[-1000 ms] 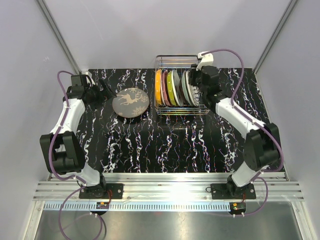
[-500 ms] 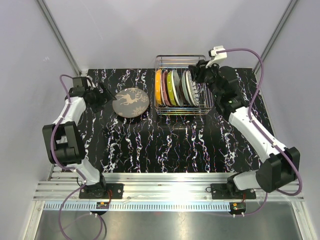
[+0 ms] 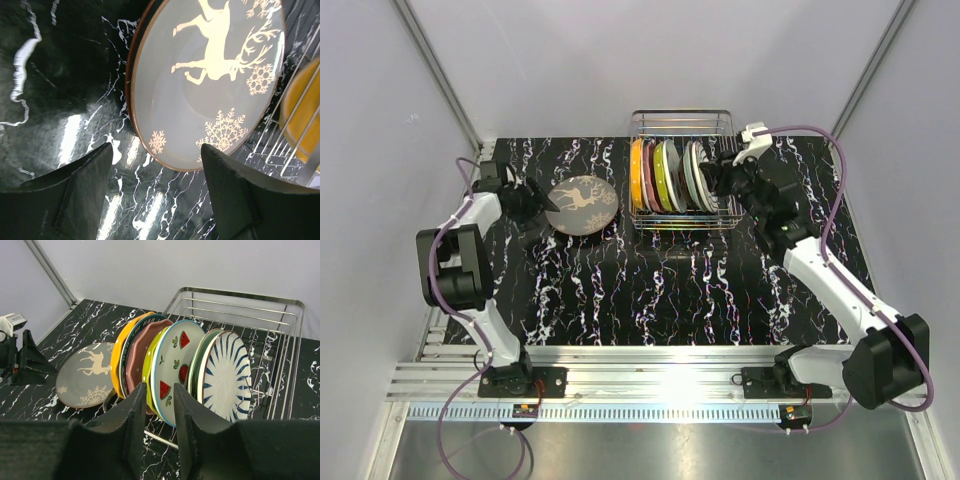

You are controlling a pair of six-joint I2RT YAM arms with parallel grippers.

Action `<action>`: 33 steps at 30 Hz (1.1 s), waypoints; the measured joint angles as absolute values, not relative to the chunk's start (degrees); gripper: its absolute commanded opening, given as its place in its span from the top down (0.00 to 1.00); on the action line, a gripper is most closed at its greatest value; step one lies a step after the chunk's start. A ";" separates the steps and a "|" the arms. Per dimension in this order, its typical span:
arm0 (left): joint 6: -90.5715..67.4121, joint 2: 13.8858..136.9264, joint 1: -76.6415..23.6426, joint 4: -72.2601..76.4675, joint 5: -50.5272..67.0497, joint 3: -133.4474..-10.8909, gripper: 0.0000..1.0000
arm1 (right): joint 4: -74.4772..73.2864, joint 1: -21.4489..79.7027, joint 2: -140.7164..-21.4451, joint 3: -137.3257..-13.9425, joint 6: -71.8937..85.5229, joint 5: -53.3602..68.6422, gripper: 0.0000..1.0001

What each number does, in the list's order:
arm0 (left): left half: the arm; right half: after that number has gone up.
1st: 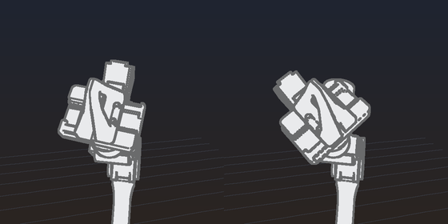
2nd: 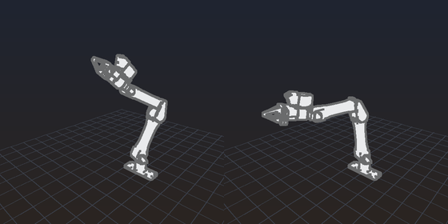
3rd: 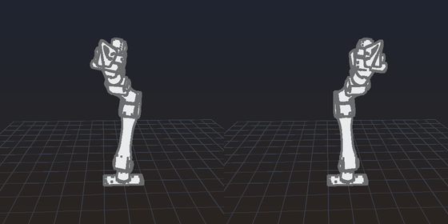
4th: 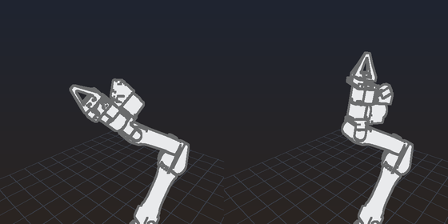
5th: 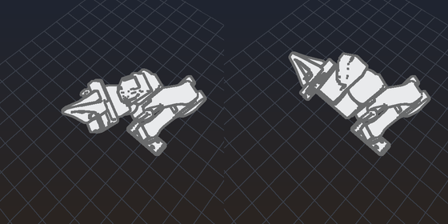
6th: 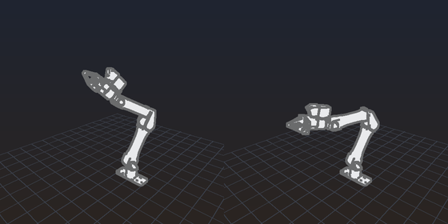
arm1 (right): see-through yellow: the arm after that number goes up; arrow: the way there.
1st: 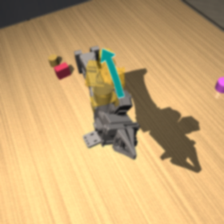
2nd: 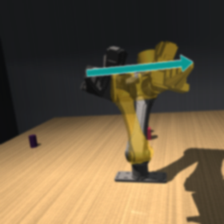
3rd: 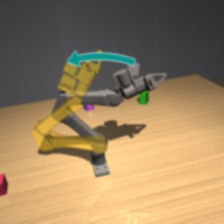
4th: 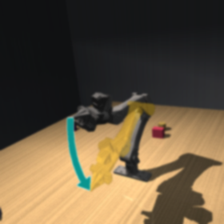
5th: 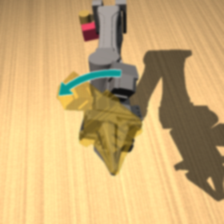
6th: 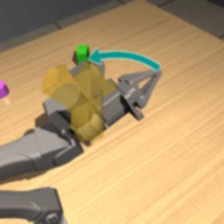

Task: Load the plates into the dish rack
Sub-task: Grab a plate with the left arm

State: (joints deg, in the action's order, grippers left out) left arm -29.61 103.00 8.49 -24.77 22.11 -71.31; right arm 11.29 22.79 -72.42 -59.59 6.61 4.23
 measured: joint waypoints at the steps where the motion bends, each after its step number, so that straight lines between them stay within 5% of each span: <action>1: -29.61 103.46 8.14 -24.69 22.04 -71.31 0.27 | 11.31 22.79 -71.83 -58.96 6.72 4.23 0.67; 12: -27.77 108.55 4.93 -27.64 18.37 -73.54 0.45 | 11.75 22.83 -69.71 -56.53 6.76 4.23 0.70; 15: -27.14 108.92 4.82 -28.16 17.80 -74.04 0.43 | 11.81 22.83 -69.71 -56.53 6.74 4.32 0.71; 20: -26.57 109.12 4.40 -29.06 16.67 -74.30 0.26 | 12.08 23.22 -69.58 -55.94 7.07 5.72 0.50; 21: -26.39 109.14 4.23 -29.23 16.34 -74.30 0.24 | 12.16 23.33 -69.52 -55.61 7.33 5.72 0.40; 33: -26.52 104.49 2.76 -28.32 12.27 -72.66 0.20 | 13.04 21.37 -61.01 -39.90 11.44 -11.62 0.29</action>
